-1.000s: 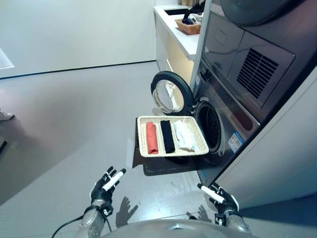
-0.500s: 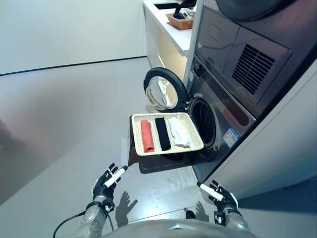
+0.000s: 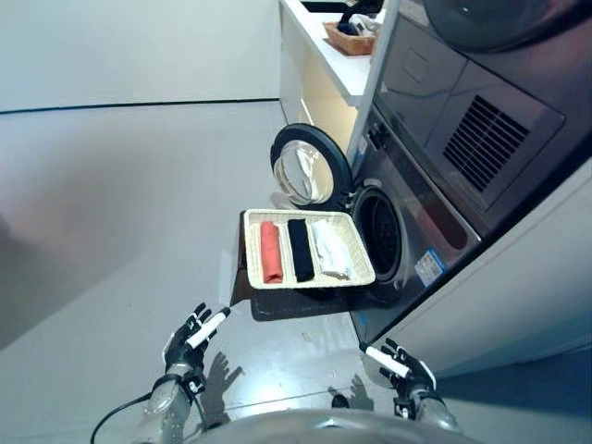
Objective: Pick up the clothes and place them into the washing machine
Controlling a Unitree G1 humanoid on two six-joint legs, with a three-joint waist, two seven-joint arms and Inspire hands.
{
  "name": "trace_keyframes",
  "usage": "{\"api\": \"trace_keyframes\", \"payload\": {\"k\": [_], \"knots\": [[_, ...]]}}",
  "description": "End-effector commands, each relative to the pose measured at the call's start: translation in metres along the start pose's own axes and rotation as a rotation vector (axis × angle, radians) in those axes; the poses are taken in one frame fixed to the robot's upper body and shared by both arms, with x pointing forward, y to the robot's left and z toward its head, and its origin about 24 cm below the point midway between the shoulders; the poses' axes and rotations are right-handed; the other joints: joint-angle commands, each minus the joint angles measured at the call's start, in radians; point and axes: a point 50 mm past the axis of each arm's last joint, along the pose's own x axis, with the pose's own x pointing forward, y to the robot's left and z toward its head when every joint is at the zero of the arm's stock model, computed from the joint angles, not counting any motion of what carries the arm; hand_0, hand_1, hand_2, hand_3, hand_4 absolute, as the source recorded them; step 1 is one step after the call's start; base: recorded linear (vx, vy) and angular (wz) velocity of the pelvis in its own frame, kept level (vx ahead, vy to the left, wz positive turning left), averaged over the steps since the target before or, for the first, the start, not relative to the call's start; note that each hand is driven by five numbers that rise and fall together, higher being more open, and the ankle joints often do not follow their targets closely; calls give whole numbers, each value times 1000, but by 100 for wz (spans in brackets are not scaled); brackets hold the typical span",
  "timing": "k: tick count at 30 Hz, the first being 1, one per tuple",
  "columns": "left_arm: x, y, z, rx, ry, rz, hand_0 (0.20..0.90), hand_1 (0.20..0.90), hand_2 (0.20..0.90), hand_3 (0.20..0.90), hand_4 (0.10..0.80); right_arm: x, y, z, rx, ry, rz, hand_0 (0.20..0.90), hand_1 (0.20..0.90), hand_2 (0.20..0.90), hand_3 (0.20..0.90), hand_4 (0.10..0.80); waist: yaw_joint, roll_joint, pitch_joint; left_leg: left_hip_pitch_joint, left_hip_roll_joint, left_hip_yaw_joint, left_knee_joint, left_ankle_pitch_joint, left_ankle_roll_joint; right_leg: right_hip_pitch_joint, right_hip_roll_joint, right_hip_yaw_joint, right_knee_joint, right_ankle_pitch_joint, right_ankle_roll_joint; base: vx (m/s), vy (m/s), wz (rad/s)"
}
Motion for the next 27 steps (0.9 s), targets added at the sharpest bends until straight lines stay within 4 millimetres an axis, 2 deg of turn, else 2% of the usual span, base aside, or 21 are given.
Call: {"api": "trace_keyframes", "payload": {"k": [1,4,8,18,21,22,24,25,26,27], "knots": [[8,-7,43,-13,-195,-43,900,900,900,900,800,9,5,55,46,-225,14,900,900,900,900,800,3,16,1,-60,-82,-2,-23,20,61,-4,-6,-8,122,-81,9,69,171,1],[9,-6,48,-1,-212,-38,900,900,900,900,800,11,12,62,76,-245,25,900,900,900,900,800,-1,27,-10,-53,-100,33,-69,24,80,-57,-39,24,139,-59,30,48,160,-20],[10,-10,54,8,-233,-49,900,900,900,900,800,13,24,63,59,-242,61,900,900,900,900,800,8,32,0,-44,-112,62,-70,9,92,-71,-58,36,144,-59,31,41,76,-32],[10,-17,54,-12,-232,-71,900,900,900,900,800,10,20,66,66,-265,54,900,900,900,900,800,-4,23,15,-47,-90,68,-85,15,77,-59,-54,10,85,-48,38,15,-16,-4],[9,-17,57,-7,-246,-76,900,900,900,900,800,10,17,71,96,-287,31,900,900,900,900,800,-2,14,25,-82,-115,73,-56,-7,91,-67,-76,14,79,-7,62,-12,55,-3],[9,-17,57,-7,-246,-76,900,900,900,900,800,10,17,71,96,-287,31,900,900,900,900,800,-2,14,25,-82,-116,73,-55,-7,91,-68,-77,14,78,-6,63,40,58,-2],[10,-17,57,0,-245,-73,900,900,900,900,800,10,14,69,115,-280,20,900,900,900,900,800,1,13,23,-77,-139,77,-50,-22,105,-78,-104,26,129,38,79,48,106,3],[11,-18,58,5,-249,-74,900,900,900,900,800,10,13,69,124,-282,14,900,900,900,900,800,2,18,25,-67,-152,75,-49,-27,115,-88,-114,40,182,58,78,75,205,7],[11,-19,60,7,-256,-80,900,900,900,900,800,10,12,69,147,-282,9,900,900,900,900,800,-3,29,30,-43,-167,70,-48,-40,130,-112,-123,57,269,85,62,134,316,6],[11,-18,60,15,-252,-77,900,900,900,900,800,10,11,67,163,-277,7,900,900,900,900,800,-18,51,48,3,-182,58,-39,-55,153,-160,-122,76,417,154,30,124,259,2]]}}
